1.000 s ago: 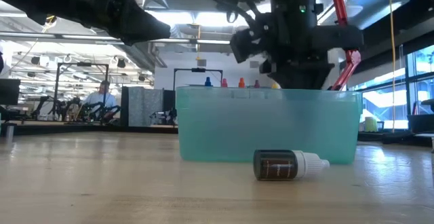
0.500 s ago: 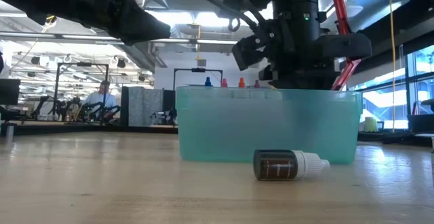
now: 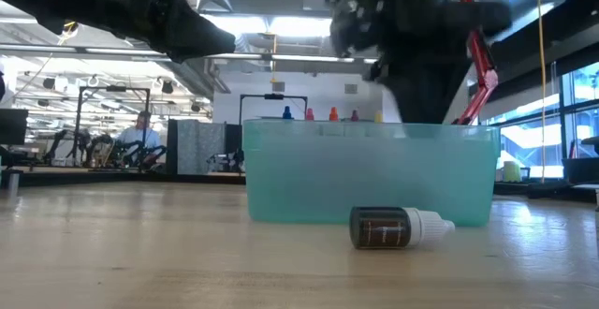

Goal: Pick & Place food coloring
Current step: Put the top small red food coloring bottle into the green bin

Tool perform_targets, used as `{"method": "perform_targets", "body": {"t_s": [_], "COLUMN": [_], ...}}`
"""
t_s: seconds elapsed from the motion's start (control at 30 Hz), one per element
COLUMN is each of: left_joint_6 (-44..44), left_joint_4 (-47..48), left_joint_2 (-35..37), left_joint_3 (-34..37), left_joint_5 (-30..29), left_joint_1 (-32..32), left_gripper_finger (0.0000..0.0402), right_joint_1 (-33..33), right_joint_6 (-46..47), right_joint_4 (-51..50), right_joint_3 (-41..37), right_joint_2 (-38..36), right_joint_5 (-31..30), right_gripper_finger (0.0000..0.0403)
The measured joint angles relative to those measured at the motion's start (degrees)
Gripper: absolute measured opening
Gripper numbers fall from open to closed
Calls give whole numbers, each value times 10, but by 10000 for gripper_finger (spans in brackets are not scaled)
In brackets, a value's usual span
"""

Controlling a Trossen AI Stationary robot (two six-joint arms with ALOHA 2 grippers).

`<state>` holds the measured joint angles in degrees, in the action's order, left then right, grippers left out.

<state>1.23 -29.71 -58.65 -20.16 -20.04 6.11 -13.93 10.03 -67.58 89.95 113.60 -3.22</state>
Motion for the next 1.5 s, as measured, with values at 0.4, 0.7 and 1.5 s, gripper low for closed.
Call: {"method": "perform_targets", "body": {"t_s": [0.4, 0.7, 1.5], "left_joint_6": [-6, -130, -902], "left_joint_4": [1, 384, 865], "left_joint_2": [0, 5, -32], "left_joint_3": [0, -170, -200], "left_joint_5": [17, 82, 155], "left_joint_1": [0, 0, 160], "left_gripper_finger": [144, 143, 143], "right_joint_1": [-43, -72, -72], "right_joint_6": [121, 166, 41], "right_joint_4": [162, 310, 443], "right_joint_3": [-246, -423, -516], "right_joint_2": [-262, -455, -490], "right_joint_5": [-42, -167, -167], "right_gripper_finger": [145, 145, 145]}}
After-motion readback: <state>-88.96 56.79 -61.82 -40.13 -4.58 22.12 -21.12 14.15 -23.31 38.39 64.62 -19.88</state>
